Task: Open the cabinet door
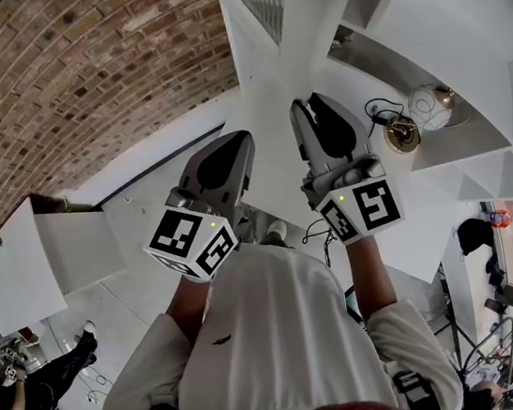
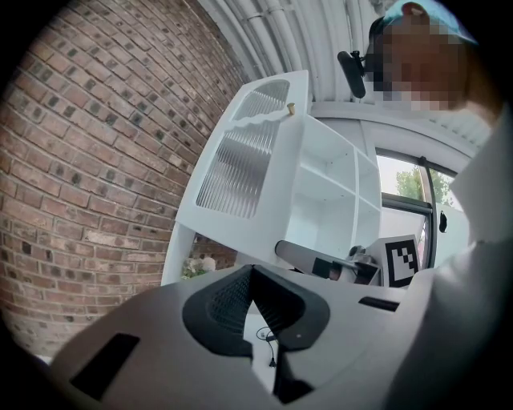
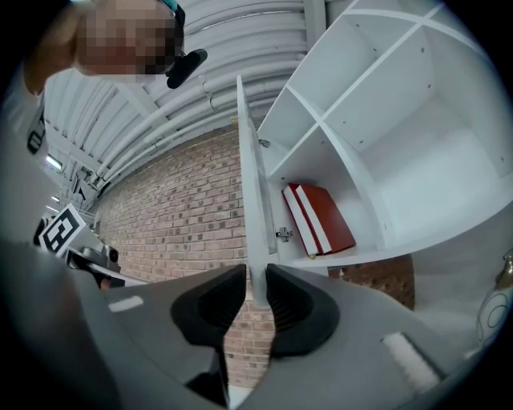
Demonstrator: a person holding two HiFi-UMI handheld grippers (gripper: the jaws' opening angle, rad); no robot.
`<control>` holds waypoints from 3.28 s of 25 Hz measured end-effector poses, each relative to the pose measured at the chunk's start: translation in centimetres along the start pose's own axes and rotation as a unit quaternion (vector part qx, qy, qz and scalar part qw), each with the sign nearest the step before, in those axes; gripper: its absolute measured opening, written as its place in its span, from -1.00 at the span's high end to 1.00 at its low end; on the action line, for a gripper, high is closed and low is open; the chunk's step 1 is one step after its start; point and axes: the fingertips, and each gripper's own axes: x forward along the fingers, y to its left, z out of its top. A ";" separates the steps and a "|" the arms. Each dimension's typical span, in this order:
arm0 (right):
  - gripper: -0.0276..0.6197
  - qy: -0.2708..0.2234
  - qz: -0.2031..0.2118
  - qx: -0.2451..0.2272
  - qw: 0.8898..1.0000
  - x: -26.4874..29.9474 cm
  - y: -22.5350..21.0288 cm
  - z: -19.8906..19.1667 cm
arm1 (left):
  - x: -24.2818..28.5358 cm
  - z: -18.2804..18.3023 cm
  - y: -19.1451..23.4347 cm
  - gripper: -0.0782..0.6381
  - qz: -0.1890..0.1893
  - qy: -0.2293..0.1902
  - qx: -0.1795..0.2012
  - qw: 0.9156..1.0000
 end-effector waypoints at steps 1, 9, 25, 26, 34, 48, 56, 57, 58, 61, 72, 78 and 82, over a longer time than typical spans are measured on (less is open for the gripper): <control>0.64 0.000 0.001 0.000 1.000 0.0 0.1 0.0 | 0.0 0.0 0.0 0.76 0.000 0.000 0.000 1.000; 0.67 0.001 0.016 -0.002 1.000 0.1 0.5 -0.1 | 0.5 0.0 0.0 0.76 -0.001 0.002 0.001 1.000; 0.68 0.005 0.071 -0.004 0.997 0.8 3.6 -0.8 | 0.0 0.0 1.0 0.76 0.012 0.000 -0.002 1.000; 0.68 0.005 0.073 -0.003 0.997 0.8 3.8 -0.8 | -0.2 0.1 1.1 0.76 0.014 -0.001 -0.002 1.000; 0.69 0.003 0.095 -0.001 0.995 1.2 5.2 -1.1 | -0.9 0.0 1.9 0.76 0.027 0.000 -0.005 1.000; 0.69 0.011 0.139 0.000 0.990 2.3 7.5 -1.5 | -2.7 0.3 4.2 0.76 0.065 -0.011 -0.011 0.998; 0.69 0.016 0.157 -0.004 0.988 3.1 8.8 -1.8 | -3.6 0.8 5.5 0.76 0.077 -0.017 -0.010 0.997; 0.69 0.017 0.160 -0.004 0.987 3.1 9.0 -1.9 | -3.6 0.8 5.6 0.76 0.079 -0.018 -0.010 0.997; 0.69 0.018 0.162 -0.005 0.987 3.2 9.1 -1.9 | -3.6 0.9 5.7 0.76 0.080 -0.019 -0.011 0.997; 0.69 0.020 0.170 -0.006 0.985 3.4 9.5 -2.0 | -3.7 1.0 5.9 0.76 0.082 -0.021 -0.012 0.996; 0.71 0.023 0.194 -0.004 0.981 4.7 11.3 -2.5 | -4.6 1.3 7.2 0.76 0.094 -0.024 -0.012 0.995; 0.72 0.024 0.199 -0.003 0.980 5.4 12.3 -2.7 | -5.5 1.5 8.0 0.76 0.100 -0.026 -0.014 0.995; 0.73 0.028 0.200 -0.002 0.979 6.0 12.9 -2.9 | -5.9 1.7 8.5 0.76 0.101 -0.027 -0.016 0.994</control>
